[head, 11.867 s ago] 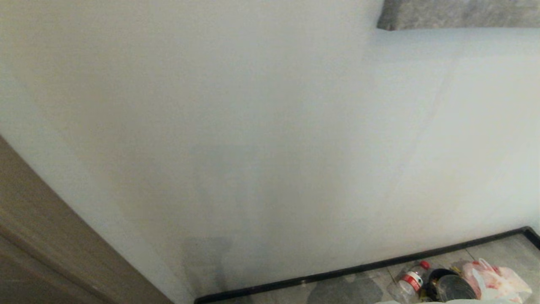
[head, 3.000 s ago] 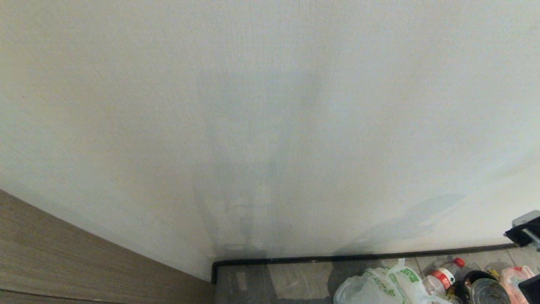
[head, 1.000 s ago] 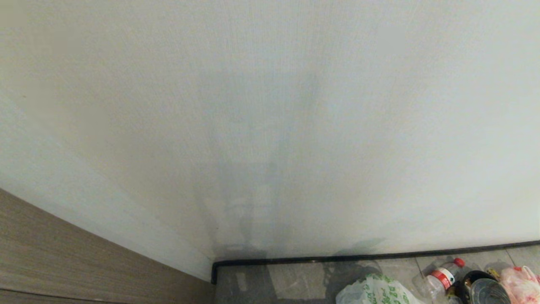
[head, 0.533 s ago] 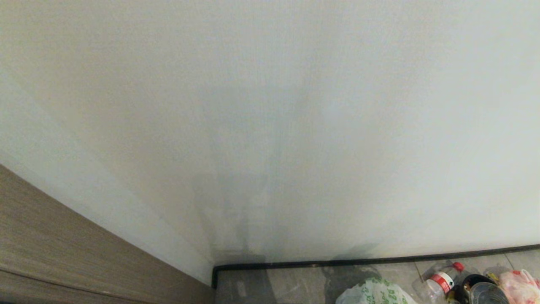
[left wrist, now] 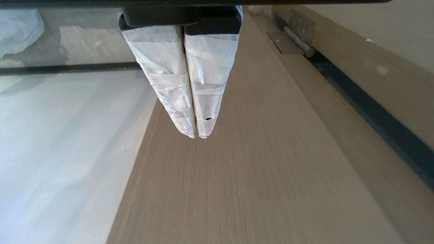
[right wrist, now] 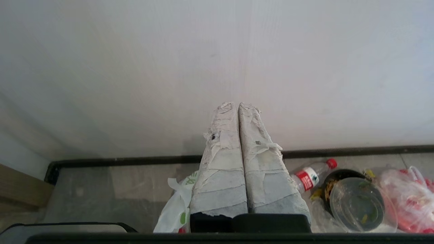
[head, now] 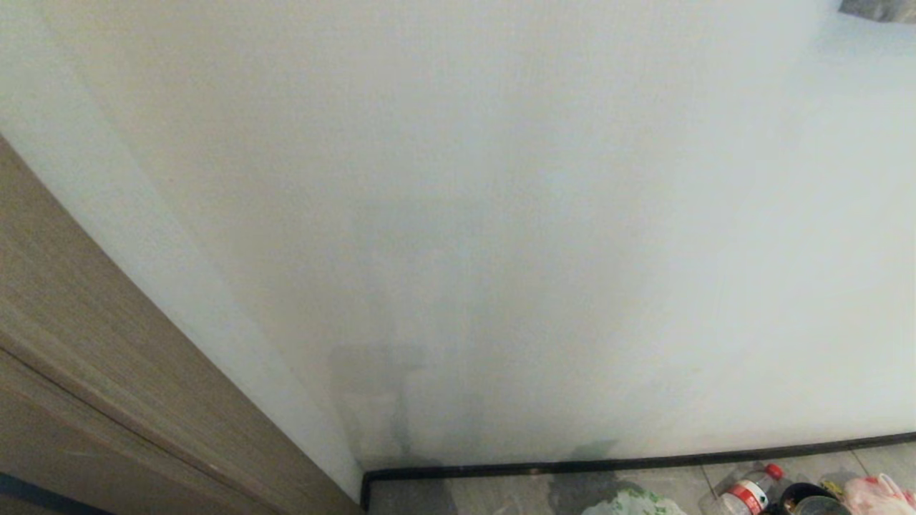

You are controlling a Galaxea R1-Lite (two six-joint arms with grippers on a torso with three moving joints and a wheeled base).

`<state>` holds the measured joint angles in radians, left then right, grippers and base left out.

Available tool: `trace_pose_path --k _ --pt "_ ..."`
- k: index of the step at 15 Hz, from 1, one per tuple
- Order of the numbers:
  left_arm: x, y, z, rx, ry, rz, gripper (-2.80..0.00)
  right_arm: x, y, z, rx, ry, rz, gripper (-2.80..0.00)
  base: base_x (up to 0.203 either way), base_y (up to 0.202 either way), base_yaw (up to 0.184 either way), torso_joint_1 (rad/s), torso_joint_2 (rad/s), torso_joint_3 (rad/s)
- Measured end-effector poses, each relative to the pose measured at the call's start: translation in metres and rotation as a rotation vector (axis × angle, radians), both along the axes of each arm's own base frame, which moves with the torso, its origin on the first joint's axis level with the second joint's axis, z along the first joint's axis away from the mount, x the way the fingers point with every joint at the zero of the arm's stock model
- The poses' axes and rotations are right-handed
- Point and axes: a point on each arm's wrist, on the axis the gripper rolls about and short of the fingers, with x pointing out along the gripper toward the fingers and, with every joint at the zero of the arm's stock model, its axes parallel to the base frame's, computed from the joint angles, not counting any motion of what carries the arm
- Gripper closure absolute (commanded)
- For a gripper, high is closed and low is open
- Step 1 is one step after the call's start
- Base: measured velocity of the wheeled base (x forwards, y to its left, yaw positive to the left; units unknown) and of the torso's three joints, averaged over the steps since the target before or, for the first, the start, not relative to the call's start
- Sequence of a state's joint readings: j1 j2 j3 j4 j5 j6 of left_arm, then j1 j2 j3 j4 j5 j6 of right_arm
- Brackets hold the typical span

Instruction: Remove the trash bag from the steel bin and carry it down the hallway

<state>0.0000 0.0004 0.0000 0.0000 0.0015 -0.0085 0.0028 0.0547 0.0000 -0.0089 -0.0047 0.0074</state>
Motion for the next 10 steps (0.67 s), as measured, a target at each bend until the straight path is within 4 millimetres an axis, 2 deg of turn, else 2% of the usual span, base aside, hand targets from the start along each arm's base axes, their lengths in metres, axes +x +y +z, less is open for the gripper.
trace_pose_path --k 10 --pt "0.0 0.0 0.0 0.0 0.0 0.0 0.0 0.0 0.0 0.0 0.0 0.0 0.0 0.0 0.0 0.0 0.0 0.001 0.0 0.202"
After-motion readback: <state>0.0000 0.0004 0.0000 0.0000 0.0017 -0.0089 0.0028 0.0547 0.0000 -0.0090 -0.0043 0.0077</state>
